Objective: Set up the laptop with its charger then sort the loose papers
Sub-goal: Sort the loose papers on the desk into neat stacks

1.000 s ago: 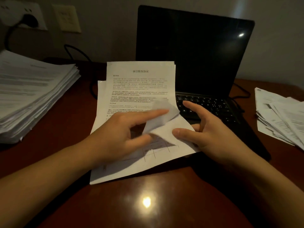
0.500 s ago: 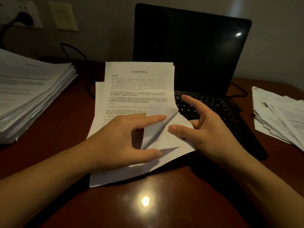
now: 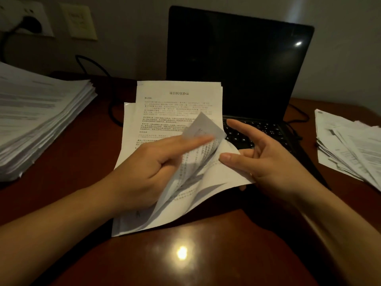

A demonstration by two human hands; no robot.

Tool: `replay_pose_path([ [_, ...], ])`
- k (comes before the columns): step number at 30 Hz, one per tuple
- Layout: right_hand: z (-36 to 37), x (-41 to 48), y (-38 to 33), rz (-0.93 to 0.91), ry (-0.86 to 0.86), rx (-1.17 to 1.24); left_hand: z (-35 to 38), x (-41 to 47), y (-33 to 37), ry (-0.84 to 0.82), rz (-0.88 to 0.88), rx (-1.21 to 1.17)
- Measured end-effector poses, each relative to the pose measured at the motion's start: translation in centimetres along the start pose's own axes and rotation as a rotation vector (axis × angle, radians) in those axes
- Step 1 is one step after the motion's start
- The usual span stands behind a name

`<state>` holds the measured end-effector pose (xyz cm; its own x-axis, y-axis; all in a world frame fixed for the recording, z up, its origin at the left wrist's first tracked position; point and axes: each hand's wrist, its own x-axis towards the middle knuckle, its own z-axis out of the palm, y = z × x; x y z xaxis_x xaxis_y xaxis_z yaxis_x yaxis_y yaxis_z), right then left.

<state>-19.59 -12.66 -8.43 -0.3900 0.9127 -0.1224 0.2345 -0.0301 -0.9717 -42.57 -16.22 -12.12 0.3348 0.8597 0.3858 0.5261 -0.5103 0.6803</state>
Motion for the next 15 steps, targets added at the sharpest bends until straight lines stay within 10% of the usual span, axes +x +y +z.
replay_pose_path([
  [15, 0.30, 0.07, 0.82, -0.074, 0.096, 0.040, 0.19, -0.05, 0.71, 0.070, -0.051, -0.237],
])
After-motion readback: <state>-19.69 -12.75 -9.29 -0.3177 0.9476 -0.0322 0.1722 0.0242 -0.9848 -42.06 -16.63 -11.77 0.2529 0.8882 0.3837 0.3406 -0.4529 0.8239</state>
